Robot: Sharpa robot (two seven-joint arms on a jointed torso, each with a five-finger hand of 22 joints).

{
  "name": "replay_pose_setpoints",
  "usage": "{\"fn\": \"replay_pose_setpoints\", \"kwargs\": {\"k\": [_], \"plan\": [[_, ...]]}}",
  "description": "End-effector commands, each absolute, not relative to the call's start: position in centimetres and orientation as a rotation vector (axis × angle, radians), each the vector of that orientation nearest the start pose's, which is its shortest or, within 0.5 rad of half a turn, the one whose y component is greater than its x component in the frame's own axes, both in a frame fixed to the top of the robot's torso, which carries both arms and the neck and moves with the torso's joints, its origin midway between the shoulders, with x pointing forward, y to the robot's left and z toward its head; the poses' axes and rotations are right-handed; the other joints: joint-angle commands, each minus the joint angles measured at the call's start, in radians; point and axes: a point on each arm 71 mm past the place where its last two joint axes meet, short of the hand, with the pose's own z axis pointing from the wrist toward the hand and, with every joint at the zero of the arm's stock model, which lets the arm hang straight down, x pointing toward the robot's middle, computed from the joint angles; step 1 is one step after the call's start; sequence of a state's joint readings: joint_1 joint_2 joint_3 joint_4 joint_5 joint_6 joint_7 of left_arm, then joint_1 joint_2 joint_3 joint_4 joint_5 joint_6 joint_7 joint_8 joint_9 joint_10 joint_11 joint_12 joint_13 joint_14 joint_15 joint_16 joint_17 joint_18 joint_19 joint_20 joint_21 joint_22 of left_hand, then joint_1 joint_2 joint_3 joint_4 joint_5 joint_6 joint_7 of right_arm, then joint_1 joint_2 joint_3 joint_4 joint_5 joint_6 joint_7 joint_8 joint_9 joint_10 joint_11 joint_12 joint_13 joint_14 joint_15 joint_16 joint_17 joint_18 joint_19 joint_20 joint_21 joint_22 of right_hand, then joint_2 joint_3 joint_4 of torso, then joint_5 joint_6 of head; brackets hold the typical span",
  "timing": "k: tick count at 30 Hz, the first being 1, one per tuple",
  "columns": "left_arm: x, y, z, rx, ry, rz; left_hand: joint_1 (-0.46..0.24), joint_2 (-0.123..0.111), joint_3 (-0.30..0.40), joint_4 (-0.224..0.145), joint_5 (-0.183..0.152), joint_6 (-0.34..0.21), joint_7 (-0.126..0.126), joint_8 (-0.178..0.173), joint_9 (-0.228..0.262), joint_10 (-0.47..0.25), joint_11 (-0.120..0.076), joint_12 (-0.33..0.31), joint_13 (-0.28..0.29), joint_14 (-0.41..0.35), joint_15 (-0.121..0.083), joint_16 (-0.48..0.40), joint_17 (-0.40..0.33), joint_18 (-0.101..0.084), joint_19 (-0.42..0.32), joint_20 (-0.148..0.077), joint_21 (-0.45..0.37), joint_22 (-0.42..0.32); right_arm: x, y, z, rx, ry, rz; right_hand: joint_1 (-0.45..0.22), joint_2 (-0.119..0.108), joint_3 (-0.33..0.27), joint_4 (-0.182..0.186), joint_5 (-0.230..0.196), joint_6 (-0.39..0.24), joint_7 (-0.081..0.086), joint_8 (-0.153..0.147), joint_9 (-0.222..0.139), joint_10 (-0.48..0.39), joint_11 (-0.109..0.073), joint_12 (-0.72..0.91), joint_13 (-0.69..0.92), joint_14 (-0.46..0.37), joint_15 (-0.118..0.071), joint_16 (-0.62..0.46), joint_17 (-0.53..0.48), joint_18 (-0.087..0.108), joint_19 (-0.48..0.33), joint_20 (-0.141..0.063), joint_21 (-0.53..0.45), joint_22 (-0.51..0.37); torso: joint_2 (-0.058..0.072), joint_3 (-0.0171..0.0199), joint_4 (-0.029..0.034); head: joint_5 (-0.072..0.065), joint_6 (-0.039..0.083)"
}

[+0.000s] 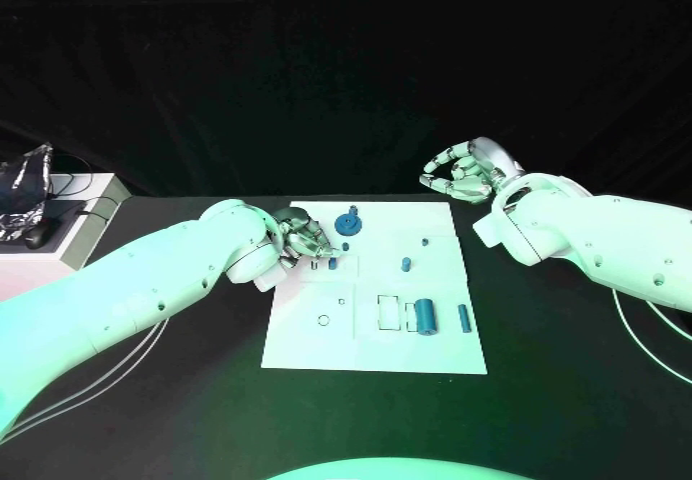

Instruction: Assemble the parts on the task board

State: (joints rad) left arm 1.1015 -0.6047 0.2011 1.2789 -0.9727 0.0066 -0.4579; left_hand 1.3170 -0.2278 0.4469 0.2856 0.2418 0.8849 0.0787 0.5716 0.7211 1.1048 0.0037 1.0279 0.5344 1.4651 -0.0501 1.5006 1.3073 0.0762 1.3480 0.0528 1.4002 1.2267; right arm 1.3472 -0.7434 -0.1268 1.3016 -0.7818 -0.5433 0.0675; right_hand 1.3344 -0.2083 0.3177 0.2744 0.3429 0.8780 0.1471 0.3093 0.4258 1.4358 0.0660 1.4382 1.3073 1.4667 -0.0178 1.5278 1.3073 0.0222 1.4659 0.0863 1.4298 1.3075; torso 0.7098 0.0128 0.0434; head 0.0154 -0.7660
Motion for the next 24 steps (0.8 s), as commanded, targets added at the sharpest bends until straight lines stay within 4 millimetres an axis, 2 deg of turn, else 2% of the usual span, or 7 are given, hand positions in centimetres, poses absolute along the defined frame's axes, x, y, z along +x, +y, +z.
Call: {"fn": "replay_pose_setpoints", "kwargs": {"k": [1,6,11,24], "plan": [[53.04,16.19,-20.76,-0.512,2.132,-0.724,-0.009,0.004,-0.007,-0.002,-0.004,0.011,-0.003,0.006,-0.001,0.021,-0.001,0.019,0.026,0.065,-0.006,0.005,0.124,0.0,0.009,-0.002,0.008,0.005,54.47,-22.96,-14.22,0.438,1.462,0.844,-0.001,0.001,0.008,0.001,0.004,-0.007,0.001,-0.001,0.001,-0.002,-0.001,-0.002,0.136,0.077,0.008,-0.004,0.155,0.011,0.048,0.006,-0.001,0.172,0.0,0.0004,0.0004,-0.002,-0.004],[53.02,16.11,-21.11,-0.508,2.145,-0.709,0.006,0.01,-0.01,-0.013,-0.002,0.026,-0.014,0.026,0.001,0.057,-0.01,0.062,0.091,0.066,-0.013,0.006,0.127,-0.001,0.013,-0.005,0.01,0.011,54.44,-22.95,-14.22,0.438,1.463,0.845,-0.001,0.001,0.008,0.001,0.004,-0.007,0.001,-0.001,0.001,-0.002,-0.001,-0.002,0.136,0.077,0.008,-0.004,0.155,0.011,0.048,0.006,-0.001,0.172,0.0,0.0013,0.0005,-0.003,-0.006],[53.03,16.15,-21.29,-0.506,2.152,-0.696,0.019,0.015,-0.007,-0.02,-0.001,0.03,-0.021,0.04,0.003,0.073,-0.016,0.085,0.126,0.068,-0.018,0.009,0.132,-0.003,0.017,-0.008,0.013,0.016,54.43,-22.97,-14.21,0.438,1.462,0.845,0.001,0.002,0.011,0.0,0.004,-0.007,0.001,-0.001,0.002,-0.001,-0.001,-0.002,0.137,0.077,0.008,-0.004,0.155,0.011,0.048,0.006,-0.001,0.172,-0.001,0.0021,0.0002,-0.003,-0.009],[53.3,16.39,-21.51,-0.516,2.142,-0.666,0.044,0.03,0.011,-0.033,0.0,0.027,-0.028,0.055,0.003,0.087,-0.023,0.109,0.16,0.071,-0.024,0.013,0.141,-0.005,0.024,-0.014,0.018,0.028,54.4,-22.98,-14.21,0.438,1.463,0.845,0.001,0.002,0.011,0.0,0.004,-0.007,0.001,-0.001,0.002,-0.001,-0.001,-0.002,0.137,0.077,0.008,-0.004,0.155,0.011,0.048,0.006,-0.001,0.172,-0.001,0.0022,0.0003,-0.003,-0.012]]}}
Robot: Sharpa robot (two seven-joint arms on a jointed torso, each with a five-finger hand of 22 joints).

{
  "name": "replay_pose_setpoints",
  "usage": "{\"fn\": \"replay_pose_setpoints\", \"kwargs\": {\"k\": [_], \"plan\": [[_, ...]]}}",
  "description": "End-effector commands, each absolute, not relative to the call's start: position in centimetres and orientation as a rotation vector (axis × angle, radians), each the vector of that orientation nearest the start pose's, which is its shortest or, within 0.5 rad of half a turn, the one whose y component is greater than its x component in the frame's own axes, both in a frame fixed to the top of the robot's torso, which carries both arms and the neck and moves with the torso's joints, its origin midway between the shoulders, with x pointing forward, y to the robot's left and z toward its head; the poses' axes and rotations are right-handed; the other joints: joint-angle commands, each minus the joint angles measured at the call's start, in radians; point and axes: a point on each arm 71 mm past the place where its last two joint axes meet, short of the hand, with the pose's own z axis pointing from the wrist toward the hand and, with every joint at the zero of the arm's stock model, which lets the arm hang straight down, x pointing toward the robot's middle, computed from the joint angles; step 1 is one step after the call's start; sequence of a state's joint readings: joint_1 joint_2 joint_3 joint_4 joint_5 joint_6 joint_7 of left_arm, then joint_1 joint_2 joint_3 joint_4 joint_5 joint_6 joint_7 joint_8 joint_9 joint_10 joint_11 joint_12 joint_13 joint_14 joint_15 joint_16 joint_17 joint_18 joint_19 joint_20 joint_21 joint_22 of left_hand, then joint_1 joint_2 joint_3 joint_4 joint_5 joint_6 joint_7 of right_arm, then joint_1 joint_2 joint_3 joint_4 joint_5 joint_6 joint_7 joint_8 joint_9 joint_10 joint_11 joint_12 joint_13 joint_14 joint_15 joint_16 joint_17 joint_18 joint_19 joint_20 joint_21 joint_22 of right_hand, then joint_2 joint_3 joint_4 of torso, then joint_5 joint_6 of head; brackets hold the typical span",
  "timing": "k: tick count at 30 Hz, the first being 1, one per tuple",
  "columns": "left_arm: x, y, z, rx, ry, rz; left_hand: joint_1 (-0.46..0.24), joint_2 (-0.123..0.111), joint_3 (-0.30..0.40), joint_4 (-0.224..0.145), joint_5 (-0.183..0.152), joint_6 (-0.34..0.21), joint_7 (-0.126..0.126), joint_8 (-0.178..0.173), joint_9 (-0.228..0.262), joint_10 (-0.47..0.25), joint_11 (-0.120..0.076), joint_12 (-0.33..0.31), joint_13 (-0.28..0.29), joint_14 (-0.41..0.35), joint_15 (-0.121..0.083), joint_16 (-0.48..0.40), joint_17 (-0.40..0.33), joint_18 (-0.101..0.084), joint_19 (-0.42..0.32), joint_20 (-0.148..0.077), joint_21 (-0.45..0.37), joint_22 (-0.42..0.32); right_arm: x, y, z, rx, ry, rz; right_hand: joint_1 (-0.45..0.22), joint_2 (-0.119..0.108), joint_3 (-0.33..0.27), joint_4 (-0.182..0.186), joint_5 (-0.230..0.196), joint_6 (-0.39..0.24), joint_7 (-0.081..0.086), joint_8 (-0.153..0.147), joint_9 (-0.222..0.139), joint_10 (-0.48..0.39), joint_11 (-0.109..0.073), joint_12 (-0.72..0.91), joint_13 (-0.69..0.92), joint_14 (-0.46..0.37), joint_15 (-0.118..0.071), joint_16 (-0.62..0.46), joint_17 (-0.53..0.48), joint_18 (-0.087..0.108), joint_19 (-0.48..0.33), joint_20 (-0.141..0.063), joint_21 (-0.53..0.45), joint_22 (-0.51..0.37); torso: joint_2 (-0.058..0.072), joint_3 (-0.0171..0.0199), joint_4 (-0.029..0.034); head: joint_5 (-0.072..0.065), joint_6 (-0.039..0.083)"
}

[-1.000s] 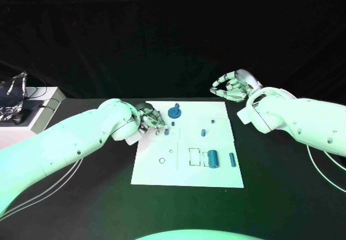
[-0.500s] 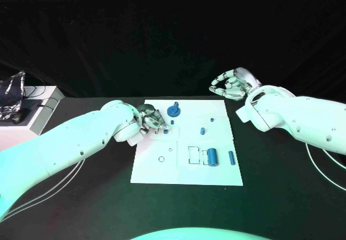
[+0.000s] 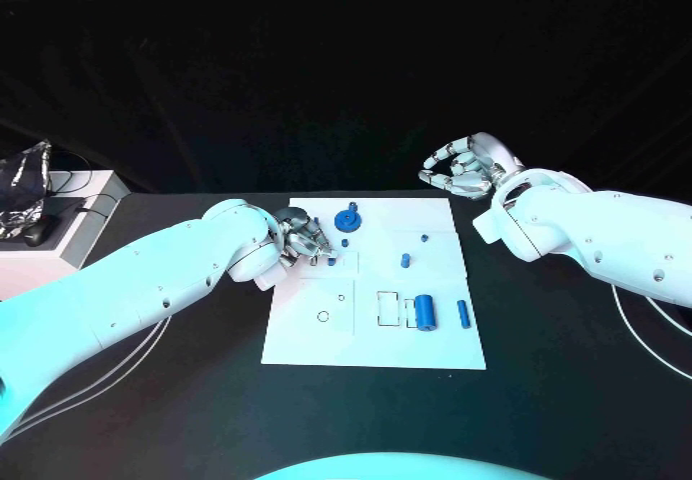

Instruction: Assemble the parts on the task board

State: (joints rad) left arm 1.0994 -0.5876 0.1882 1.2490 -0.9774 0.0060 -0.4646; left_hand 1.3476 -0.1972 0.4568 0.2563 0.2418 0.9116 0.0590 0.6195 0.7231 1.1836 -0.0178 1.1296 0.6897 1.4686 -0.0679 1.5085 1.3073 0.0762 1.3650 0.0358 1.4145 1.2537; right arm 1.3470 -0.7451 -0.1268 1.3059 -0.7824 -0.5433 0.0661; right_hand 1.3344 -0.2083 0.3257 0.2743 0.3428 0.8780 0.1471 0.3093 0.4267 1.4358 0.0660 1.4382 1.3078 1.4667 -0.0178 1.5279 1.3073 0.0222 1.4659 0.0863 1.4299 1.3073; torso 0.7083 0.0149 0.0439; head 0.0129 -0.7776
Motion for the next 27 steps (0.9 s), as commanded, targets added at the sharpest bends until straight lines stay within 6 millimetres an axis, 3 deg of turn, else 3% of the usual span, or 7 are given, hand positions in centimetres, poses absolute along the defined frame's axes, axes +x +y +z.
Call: {"fn": "replay_pose_setpoints", "kwargs": {"k": [1,8,11,14,22,27], "plan": [[53.3,16.4,-21.5,-0.517,2.142,-0.665,0.012,0.0,0.001,-0.003,0.0,0.0,-0.008,0.008,0.0,0.008,-0.001,0.007,0.004,0.068,-0.007,0.006,0.142,-0.005,0.007,0.003,0.005,0.002,54.4,-23.0,-14.2,0.438,1.462,0.845,0.001,0.002,0.003,0.0,0.004,-0.007,0.001,-0.001,0.001,-0.001,-0.001,-0.002,0.136,0.077,0.008,-0.004,0.155,0.011,0.048,0.006,-0.001,0.172,0.0,0.0001,0.0,-0.001,-0.001],[53.3,16.3,-21.5,-0.52,2.145,-0.682,-0.008,-0.013,-0.011,0.009,-0.005,-0.003,-0.005,0.017,-0.001,0.006,0.001,0.01,0.005,0.067,-0.006,0.005,0.139,-0.005,0.006,0.001,0.003,0.0,54.4,-23.0,-14.2,0.438,1.462,0.844,0.0,0.001,0.004,0.0,0.004,-0.007,0.002,-0.001,0.001,-0.001,-0.001,-0.002,0.136,0.077,0.008,-0.004,0.155,0.011,0.048,0.006,-0.002,0.171,0.0,-0.0003,0.0007,-0.001,0.001],[53.2,16.3,-21.5,-0.532,2.148,-0.702,-0.04,-0.036,-0.043,0.027,-0.006,-0.009,-0.001,0.028,-0.002,-0.002,0.004,0.008,0.0,0.065,-0.003,0.002,0.134,-0.004,0.003,0.002,0.001,-0.003,54.4,-23.0,-14.2,0.438,1.462,0.845,0.0,0.001,0.004,0.0,0.004,-0.007,0.002,-0.001,0.001,-0.001,-0.001,-0.002,0.136,0.077,0.008,-0.004,0.155,0.011,0.048,0.006,-0.002,0.171,0.0,-0.0009,0.0002,-0.001,0.002],[53.1,16.4,-21.3,-0.544,2.15,-0.719,-0.06,-0.043,-0.065,0.032,-0.005,-0.015,0.002,0.033,-0.005,-0.01,0.007,0.004,-0.008,0.064,-0.001,0.0,0.13,-0.003,0.001,0.003,-0.001,-0.006,54.4,-23.0,-14.2,0.437,1.461,0.845,0.0,0.001,0.004,0.0,0.004,-0.007,0.002,-0.001,0.001,-0.001,-0.001,-0.002,0.136,0.077,0.008,-0.004,0.155,0.011,0.048,0.006,-0.002,0.171,0.0,-0.0009,-0.0005,-0.002,0.003],[53.3,17.2,-19.9,-0.578,2.125,-0.751,-0.08,-0.046,-0.086,0.034,-0.003,-0.022,0.005,0.038,-0.008,-0.017,0.01,0.0,-0.016,0.062,0.001,-0.002,0.127,-0.003,-0.002,0.005,-0.003,-0.009,54.4,-23.1,-14.2,0.438,1.459,0.843,0.0,0.001,0.004,0.0,0.004,-0.007,0.002,-0.001,0.001,-0.001,-0.001,-0.002,0.136,0.077,0.008,-0.004,0.155,0.011,0.048,0.006,-0.002,0.171,0.0,-0.0004,0.001,-0.003,0.007],[53.7,18.2,-19.2,-0.598,2.113,-0.744,-0.089,-0.036,-0.094,0.034,0.001,-0.038,0.01,0.033,-0.015,-0.036,0.014,-0.016,-0.041,0.06,0.004,-0.005,0.121,-0.001,-0.007,0.007,-0.007,-0.017,54.4,-23.2,-14.2,0.44,1.458,0.841,0.0,0.001,0.004,0.0,0.004,-0.007,0.002,-0.001,0.001,-0.001,-0.001,-0.002,0.136,0.077,0.008,-0.004,0.155,0.011,0.048,0.006,-0.002,0.171,0.0,-0.0001,0.0014,-0.003,0.009]]}}
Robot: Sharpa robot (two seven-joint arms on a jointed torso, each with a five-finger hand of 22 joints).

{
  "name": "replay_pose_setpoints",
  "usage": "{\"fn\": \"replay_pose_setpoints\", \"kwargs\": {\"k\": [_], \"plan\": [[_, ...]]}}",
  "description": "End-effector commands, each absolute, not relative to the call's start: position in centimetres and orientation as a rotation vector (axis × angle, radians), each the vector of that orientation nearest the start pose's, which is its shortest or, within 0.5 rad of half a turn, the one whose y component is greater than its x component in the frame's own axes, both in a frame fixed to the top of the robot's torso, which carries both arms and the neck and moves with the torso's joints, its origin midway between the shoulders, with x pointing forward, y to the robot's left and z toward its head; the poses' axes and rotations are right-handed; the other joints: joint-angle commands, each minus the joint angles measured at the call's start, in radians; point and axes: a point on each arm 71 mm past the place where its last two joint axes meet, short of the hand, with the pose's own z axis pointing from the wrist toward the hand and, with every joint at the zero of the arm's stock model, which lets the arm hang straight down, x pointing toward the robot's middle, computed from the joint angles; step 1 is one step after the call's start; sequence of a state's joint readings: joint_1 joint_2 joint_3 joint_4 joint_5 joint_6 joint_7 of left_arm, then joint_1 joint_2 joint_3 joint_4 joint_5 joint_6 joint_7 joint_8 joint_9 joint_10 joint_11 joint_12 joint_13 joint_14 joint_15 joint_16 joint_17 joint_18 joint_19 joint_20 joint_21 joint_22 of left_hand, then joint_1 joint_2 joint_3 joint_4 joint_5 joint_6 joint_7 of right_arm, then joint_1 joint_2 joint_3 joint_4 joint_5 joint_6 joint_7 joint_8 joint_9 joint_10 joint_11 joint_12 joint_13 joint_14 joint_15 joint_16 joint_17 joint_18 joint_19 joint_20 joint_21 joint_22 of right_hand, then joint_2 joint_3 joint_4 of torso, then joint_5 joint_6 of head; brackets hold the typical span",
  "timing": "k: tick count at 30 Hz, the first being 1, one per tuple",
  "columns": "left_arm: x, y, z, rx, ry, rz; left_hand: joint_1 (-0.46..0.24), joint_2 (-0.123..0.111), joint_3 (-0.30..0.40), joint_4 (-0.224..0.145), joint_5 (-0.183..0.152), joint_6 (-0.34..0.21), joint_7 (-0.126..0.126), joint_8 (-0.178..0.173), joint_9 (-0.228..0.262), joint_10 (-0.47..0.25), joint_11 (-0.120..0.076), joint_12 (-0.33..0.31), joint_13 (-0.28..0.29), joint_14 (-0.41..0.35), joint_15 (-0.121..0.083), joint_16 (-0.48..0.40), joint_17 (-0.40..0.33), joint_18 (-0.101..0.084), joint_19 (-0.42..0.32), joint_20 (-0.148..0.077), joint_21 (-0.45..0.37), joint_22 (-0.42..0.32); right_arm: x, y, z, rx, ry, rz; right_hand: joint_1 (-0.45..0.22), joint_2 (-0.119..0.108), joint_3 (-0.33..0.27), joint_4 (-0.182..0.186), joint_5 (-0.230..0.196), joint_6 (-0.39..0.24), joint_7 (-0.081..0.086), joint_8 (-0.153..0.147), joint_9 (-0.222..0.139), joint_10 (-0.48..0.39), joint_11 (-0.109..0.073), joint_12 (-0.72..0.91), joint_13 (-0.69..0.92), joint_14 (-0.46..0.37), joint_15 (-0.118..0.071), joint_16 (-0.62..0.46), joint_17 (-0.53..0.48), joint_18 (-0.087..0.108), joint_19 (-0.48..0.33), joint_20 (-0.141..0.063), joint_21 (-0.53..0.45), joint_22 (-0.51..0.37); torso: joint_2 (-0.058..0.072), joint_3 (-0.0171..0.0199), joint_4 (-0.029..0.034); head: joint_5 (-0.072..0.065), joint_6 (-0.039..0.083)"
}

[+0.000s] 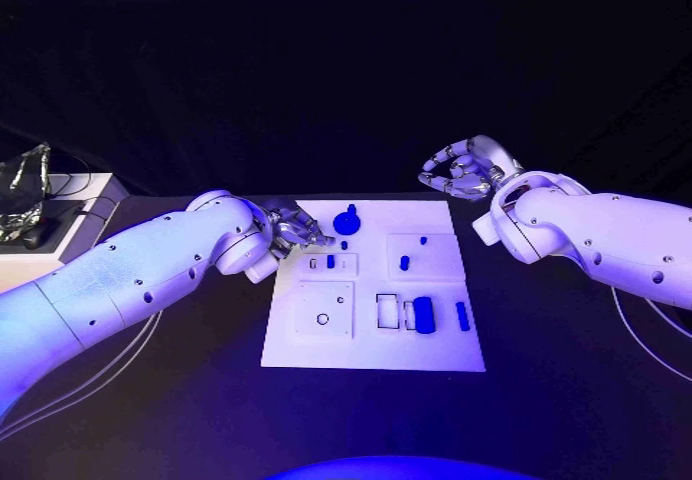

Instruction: Assemble the parts on the task board

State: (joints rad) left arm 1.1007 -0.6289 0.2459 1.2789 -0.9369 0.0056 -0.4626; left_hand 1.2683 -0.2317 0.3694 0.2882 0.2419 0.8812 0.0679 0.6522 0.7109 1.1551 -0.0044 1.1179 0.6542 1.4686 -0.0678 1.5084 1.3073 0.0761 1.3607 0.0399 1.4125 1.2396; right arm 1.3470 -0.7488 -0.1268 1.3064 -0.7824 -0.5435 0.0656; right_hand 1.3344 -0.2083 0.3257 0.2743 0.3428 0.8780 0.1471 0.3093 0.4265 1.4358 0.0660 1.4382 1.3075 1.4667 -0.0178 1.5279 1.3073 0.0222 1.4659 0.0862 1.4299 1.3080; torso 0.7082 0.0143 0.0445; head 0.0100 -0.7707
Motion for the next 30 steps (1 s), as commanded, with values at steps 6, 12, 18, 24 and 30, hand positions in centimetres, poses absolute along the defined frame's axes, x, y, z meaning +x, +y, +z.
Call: {"fn": "replay_pose_setpoints", "kwargs": {"k": [6,12,18,24,30], "plan": [[54.8,19.6,-18.4,-0.627,2.09,-0.715,-0.006,0.014,-0.014,0.001,0.009,-0.05,0.02,-0.02,-0.024,-0.044,0.016,-0.026,-0.046,0.056,0.017,-0.009,0.112,0.003,-0.016,0.012,-0.016,-0.019,54.5,-23.3,-14.2,0.441,1.456,0.838,0.0,0.001,0.004,0.0,0.004,-0.007,0.002,-0.001,0.002,-0.001,-0.001,-0.002,0.136,0.077,0.008,-0.004,0.155,0.011,0.048,0.006,-0.002,0.171,0.001,0.0003,-0.0004,0.003,0.007],[56.1,20.6,-18.1,-0.663,2.06,-0.683,-0.037,0.038,-0.024,0.005,0.015,-0.076,0.036,-0.035,-0.045,-0.063,0.031,-0.036,-0.068,0.054,0.031,-0.011,0.108,0.004,-0.02,0.025,-0.019,-0.023,54.5,-23.2,-14.2,0.44,1.457,0.838,0.0,0.001,0.004,0.0,0.004,-0.007,0.002,-0.001,0.002,-0.001,-0.001,-0.002,0.136,0.077,0.008,-0.004,0.155,0.011,0.048,0.006,-0.002,0.171,0.002,0.0012,-0.0027,0.005,0.013],[57.3,21.0,-17.5,-0.677,2.02,-0.645,-0.087,0.05,-0.043,0.006,0.017,-0.075,0.038,-0.03,-0.054,-0.061,0.034,-0.029,-0.064,0.054,0.035,-0.011,0.108,0.004,-0.019,0.03,-0.019,-0.023,54.5,-23.2,-14.2,0.44,1.457,0.839,0.0,0.001,0.004,0.0,0.004,-0.007,0.002,-0.001,0.002,-0.001,-0.001,-0.002,0.136,0.077,0.008,-0.004,0.155,0.011,0.048,0.006,-0.002,0.171,0.005,0.002,-0.0041,0.005,0.02],[58.5,21.4,-17.0,-0.683,2.008,-0.599,-0.126,0.048,-0.068,0.006,0.016,-0.07,0.035,-0.017,-0.057,-0.059,0.032,-0.023,-0.061,0.054,0.034,-0.009,0.109,0.005,-0.019,0.031,-0.019,-0.022,54.4,-23.1,-14.1,0.439,1.456,0.841,0.0,0.001,0.004,0.0,0.004,-0.007,0.002,-0.001,0.002,-0.001,-0.001,-0.002,0.136,0.077,0.008,-0.004,0.155,0.011,0.048,0.006,-0.002,0.171,0.013,0.0038,-0.0098,0.008,0.027],[59.2,21.4,-16.8,-0.67,2.037,-0.563,-0.135,0.049,-0.082,0.005,0.018,-0.059,0.028,0.006,-0.048,-0.06,0.027,-0.02,-0.059,0.054,0.03,-0.009,0.109,0.005,-0.018,0.029,-0.019,-0.021,54.4,-23.0,-14.1,0.438,1.455,0.843,-0.002,-0.001,0.007,0.001,0.004,-0.007,0.002,-0.001,0.003,-0.001,0.0,-0.002,0.136,0.077,0.008,-0.004,0.155,0.011,0.048,0.006,-0.002,0.171,0.019,0.0055,-0.0114,0.011,0.031]]}}
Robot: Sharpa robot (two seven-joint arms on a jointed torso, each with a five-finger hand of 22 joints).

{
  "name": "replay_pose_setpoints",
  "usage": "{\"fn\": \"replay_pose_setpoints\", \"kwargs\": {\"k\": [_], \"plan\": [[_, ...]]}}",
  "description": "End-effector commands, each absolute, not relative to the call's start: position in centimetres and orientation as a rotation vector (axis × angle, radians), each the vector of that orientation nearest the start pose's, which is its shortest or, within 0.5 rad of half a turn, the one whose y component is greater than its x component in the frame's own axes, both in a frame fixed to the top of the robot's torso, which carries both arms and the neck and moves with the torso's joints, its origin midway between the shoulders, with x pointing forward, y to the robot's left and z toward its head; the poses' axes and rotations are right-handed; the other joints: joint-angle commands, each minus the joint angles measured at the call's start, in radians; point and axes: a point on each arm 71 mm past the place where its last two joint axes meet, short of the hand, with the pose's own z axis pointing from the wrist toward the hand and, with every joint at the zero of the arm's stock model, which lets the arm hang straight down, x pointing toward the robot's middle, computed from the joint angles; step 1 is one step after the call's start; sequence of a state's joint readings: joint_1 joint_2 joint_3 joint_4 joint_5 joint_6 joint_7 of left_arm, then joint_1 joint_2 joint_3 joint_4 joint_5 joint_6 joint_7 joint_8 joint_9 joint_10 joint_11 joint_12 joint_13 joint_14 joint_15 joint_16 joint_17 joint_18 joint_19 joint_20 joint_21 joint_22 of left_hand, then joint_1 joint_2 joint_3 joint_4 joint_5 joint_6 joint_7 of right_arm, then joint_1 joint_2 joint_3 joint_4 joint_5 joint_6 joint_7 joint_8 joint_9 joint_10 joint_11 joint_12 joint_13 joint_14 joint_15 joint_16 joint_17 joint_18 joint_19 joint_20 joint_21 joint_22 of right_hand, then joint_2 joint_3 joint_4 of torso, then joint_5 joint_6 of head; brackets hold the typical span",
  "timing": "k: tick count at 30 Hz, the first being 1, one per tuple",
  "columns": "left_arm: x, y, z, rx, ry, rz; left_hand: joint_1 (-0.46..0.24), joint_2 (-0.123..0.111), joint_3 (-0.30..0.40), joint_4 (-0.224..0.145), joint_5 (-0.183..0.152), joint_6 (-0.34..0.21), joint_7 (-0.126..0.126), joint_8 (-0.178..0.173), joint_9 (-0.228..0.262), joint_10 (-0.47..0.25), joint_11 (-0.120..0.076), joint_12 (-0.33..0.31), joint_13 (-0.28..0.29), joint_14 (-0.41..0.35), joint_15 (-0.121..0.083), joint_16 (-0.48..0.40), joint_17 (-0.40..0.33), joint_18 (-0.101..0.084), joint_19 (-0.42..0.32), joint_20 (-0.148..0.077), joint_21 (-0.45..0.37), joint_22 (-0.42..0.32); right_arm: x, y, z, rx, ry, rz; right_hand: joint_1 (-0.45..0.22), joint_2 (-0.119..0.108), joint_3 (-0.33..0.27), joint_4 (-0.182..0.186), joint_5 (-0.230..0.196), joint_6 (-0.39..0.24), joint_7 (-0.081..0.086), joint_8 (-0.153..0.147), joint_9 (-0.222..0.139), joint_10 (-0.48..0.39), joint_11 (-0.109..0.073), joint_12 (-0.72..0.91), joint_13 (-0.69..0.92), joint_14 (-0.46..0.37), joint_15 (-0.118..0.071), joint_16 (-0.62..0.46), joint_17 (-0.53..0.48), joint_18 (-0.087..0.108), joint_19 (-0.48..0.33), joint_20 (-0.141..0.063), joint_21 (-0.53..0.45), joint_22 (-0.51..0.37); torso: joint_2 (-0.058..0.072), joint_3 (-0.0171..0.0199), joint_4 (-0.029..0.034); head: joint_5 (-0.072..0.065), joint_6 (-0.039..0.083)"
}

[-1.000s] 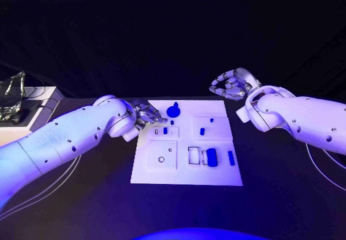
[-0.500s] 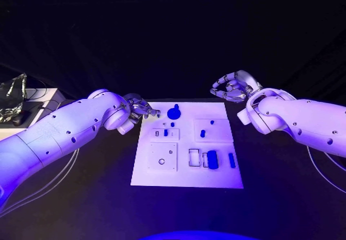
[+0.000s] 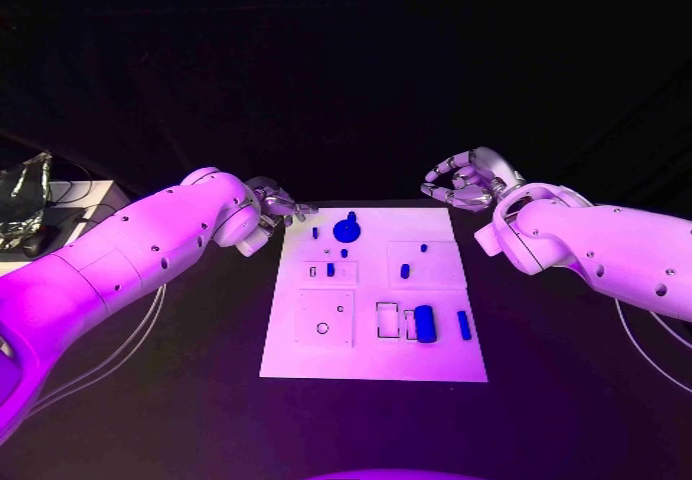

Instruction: Assemble the parts on the task board

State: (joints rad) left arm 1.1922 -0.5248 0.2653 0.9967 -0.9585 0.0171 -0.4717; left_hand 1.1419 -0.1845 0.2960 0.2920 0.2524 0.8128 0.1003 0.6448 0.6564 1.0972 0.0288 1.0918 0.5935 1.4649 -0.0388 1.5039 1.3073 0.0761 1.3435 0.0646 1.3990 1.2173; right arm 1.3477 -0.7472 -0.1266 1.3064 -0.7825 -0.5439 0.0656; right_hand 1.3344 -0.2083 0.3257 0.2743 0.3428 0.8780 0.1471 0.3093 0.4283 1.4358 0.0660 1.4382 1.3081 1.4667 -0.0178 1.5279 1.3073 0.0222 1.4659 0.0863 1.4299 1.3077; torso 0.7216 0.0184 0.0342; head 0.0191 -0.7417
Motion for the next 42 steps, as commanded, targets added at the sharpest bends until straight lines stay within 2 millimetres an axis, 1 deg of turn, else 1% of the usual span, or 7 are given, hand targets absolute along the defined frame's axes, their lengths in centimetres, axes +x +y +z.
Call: {"fn": "replay_pose_setpoints", "kwargs": {"k": [1,5,9,16,31,38,42], "plan": [[59.2,21.3,-16.8,-0.666,2.045,-0.556,-0.008,0.002,-0.01,0.0,0.007,0.01,-0.005,0.016,0.007,-0.003,-0.006,0.005,-0.001,0.058,0.001,-0.005,0.108,0.005,-0.001,0.004,-0.005,0.002,54.4,-23.0,-14.1,0.437,1.455,0.843,-0.002,-0.001,0.007,0.001,0.004,-0.007,0.002,-0.001,0.001,-0.001,0.0,-0.002,0.135,0.077,0.008,-0.004,0.155,0.011,0.048,0.006,-0.002,0.171,0.007,0.0019,-0.0012,0.002,0.003],[59.5,21.2,-16.9,-0.648,2.07,-0.51,0.001,0.013,-0.02,0.001,0.015,0.012,-0.018,0.076,0.049,-0.005,-0.017,0.008,0.001,0.059,-0.008,-0.003,0.112,0.004,-0.001,-0.002,-0.005,0.004,54.4,-22.9,-14.0,0.435,1.454,0.846,-0.002,-0.001,0.007,0.001,0.004,-0.007,0.002,-0.001,0.001,-0.001,0.0,-0.002,0.135,0.077,0.008,-0.004,0.155,0.011,0.048,0.006,-0.002,0.171,0.011,0.0023,-0.0014,0.004,0.007],[59.8,21.1,-17.1,-0.634,2.078,-0.468,-0.016,0.016,-0.034,0.002,0.015,-0.002,-0.021,0.105,0.075,-0.003,-0.02,0.013,0.006,0.06,-0.011,-0.002,0.115,0.003,0.002,-0.006,-0.003,0.007,54.4,-22.8,-14.0,0.433,1.454,0.848,-0.003,-0.002,0.008,0.001,0.003,-0.007,0.002,-0.001,0.001,-0.001,0.0,-0.002,0.135,0.077,0.008,-0.004,0.154,0.011,0.048,0.006,-0.002,0.171,0.014,0.0029,-0.0025,0.005,0.01],[60.2,20.8,-17.3,-0.622,2.095,-0.445,-0.026,0.023,-0.042,0.002,0.016,-0.039,-0.013,0.09,0.074,-0.007,-0.015,0.012,0.002,0.06,-0.008,-0.001,0.116,0.003,0.002,-0.006,-0.003,0.009,54.4,-22.6,-14.0,0.43,1.454,0.851,-0.003,-0.002,0.008,0.001,0.003,-0.007,0.002,-0.001,0.001,-0.001,0.0,-0.002,0.135,0.077,0.008,-0.004,0.154,0.011,0.048,0.006,-0.002,0.171,0.013,0.0028,-0.0027,0.006,0.008],[60.4,20.3,-17.9,-0.599,2.121,-0.424,-0.033,0.023,-0.047,0.002,0.014,-0.044,-0.01,0.082,0.069,-0.008,-0.012,0.012,0.0,0.061,-0.006,0.0,0.118,0.003,0.003,-0.004,-0.003,0.01,54.4,-22.4,-14.0,0.426,1.453,0.856,-0.003,-0.002,0.008,0.001,0.003,-0.007,0.002,-0.001,0.001,-0.001,0.0,-0.002,0.135,0.077,0.008,-0.004,0.154,0.011,0.048,0.006,-0.002,0.171,0.015,0.0021,-0.002,0.005,0.008],[60.4,19.8,-18.3,-0.595,2.131,-0.436,-0.034,0.028,-0.053,0.001,0.013,-0.058,-0.001,0.051,0.046,-0.012,-0.005,0.011,-0.003,0.061,0.001,0.001,0.119,0.003,0.002,0.0,-0.003,0.01,54.4,-22.3,-13.9,0.425,1.449,0.858,-0.003,-0.002,0.008,0.001,0.003,-0.007,0.002,-0.001,0.001,-0.001,0.0,-0.002,0.135,0.077,0.008,-0.004,0.154,0.011,0.048,0.006,-0.002,0.171,0.017,0.0021,-0.0028,0.001,0.004],[60.5,19.7,-18.3,-0.595,2.129,-0.444,-0.034,0.028,-0.053,0.001,0.013,-0.058,-0.001,0.051,0.046,-0.012,-0.004,0.011,-0.003,0.061,0.001,0.001,0.119,0.003,0.002,0.0,-0.003,0.01,54.4,-22.3,-13.9,0.424,1.447,0.859,-0.003,-0.002,0.008,0.001,0.003,-0.007,0.002,-0.001,0.001,-0.001,0.0,-0.002,0.135,0.077,0.008,-0.004,0.154,0.011,0.048,0.006,-0.002,0.171,0.02,0.0021,-0.0035,0.001,0.004]]}}
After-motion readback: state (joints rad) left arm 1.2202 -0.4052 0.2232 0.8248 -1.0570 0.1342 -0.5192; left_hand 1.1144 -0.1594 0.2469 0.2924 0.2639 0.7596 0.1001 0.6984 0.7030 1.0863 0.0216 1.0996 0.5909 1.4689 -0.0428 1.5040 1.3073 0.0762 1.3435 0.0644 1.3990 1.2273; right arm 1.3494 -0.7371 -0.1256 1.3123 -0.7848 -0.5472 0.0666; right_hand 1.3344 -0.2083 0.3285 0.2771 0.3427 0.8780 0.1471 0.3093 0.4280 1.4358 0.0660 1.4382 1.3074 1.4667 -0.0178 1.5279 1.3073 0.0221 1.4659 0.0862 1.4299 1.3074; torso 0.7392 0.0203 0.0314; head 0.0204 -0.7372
